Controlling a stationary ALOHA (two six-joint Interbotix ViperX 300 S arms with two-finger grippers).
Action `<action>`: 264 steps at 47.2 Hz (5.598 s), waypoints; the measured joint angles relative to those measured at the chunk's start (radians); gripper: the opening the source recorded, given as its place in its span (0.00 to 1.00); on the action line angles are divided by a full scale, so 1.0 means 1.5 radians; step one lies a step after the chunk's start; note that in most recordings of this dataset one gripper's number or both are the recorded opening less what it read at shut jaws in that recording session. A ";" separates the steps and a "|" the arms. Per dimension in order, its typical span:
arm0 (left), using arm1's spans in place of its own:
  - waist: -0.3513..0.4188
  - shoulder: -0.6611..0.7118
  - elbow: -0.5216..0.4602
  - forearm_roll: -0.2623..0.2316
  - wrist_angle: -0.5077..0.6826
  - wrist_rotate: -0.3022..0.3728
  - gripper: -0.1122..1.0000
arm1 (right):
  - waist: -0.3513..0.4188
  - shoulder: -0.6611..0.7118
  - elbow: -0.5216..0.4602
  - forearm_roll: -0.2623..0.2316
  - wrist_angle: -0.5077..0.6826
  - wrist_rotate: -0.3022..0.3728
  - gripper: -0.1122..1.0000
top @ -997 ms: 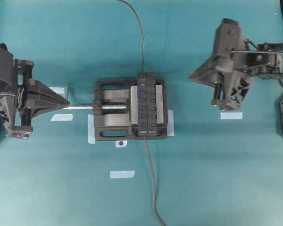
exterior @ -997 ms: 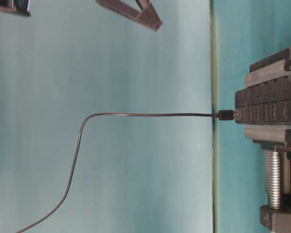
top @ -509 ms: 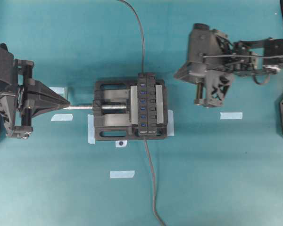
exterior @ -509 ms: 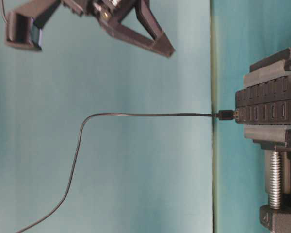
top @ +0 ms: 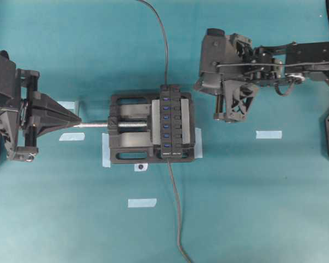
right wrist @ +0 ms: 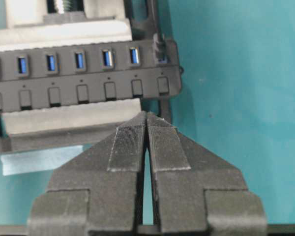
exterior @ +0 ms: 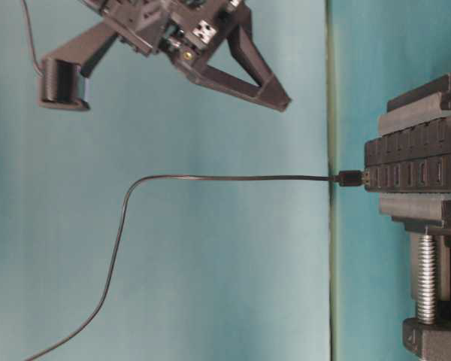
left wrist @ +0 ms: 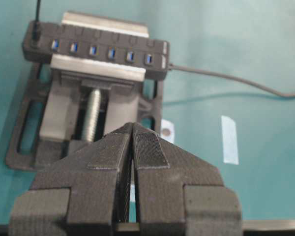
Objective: Insert the USB into the second port from the front of the fixed hub.
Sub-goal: 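Move the right gripper over the hub toward the black USB plug, then lower the open right gripper and close it on the USB plug, then lift the plug with the right gripper and carry it along the hub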
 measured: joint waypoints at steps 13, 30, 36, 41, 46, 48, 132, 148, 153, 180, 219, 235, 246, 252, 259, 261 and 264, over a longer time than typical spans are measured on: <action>0.000 0.000 0.000 0.000 0.001 0.000 0.10 | -0.011 0.025 -0.005 0.000 -0.027 0.000 0.12; 0.000 0.001 0.004 -0.001 0.001 0.000 0.10 | -0.022 0.076 -0.017 0.000 -0.060 -0.003 0.12; 0.000 0.001 0.004 0.000 0.001 0.000 0.10 | -0.022 0.092 -0.025 0.000 -0.072 -0.015 0.12; 0.000 0.001 0.004 0.000 0.001 0.000 0.10 | -0.022 0.102 -0.033 0.000 -0.074 -0.020 0.12; 0.000 0.001 0.004 -0.001 0.001 0.000 0.10 | -0.022 0.108 -0.038 0.000 -0.075 -0.020 0.12; 0.000 0.000 0.004 0.000 0.001 0.000 0.10 | -0.022 0.110 -0.038 0.000 -0.074 -0.020 0.12; 0.000 -0.054 0.026 0.000 0.004 0.001 0.10 | -0.013 0.151 -0.043 0.000 -0.167 -0.020 0.82; 0.000 -0.054 0.027 0.000 0.003 0.001 0.10 | -0.014 0.168 -0.051 0.000 -0.172 -0.020 0.81; 0.000 -0.055 0.028 0.000 0.004 0.001 0.10 | -0.013 0.169 -0.051 0.000 -0.172 -0.020 0.81; 0.000 -0.054 0.028 0.000 0.003 0.001 0.10 | -0.014 0.173 -0.051 0.000 -0.171 -0.021 0.49; 0.000 -0.055 0.031 0.000 0.004 0.001 0.10 | -0.014 0.175 -0.053 0.000 -0.169 -0.020 0.18; 0.000 -0.065 0.034 0.000 0.003 -0.001 0.10 | -0.014 0.172 -0.074 0.000 -0.130 -0.021 0.18; 0.000 -0.087 0.037 0.000 0.003 -0.001 0.10 | -0.013 0.155 -0.088 0.000 -0.104 -0.020 0.18; 0.000 -0.092 0.038 0.000 0.004 -0.001 0.10 | -0.010 0.139 -0.089 0.000 -0.085 -0.020 0.18; 0.000 -0.093 0.038 0.000 0.003 -0.001 0.10 | -0.003 0.110 -0.089 0.001 -0.058 -0.020 0.18; 0.000 -0.093 0.038 0.000 0.004 -0.001 0.10 | -0.001 0.103 -0.089 0.001 -0.052 -0.020 0.18; 0.000 -0.093 0.038 0.000 0.003 -0.001 0.10 | 0.003 0.091 -0.089 0.002 -0.047 -0.020 0.18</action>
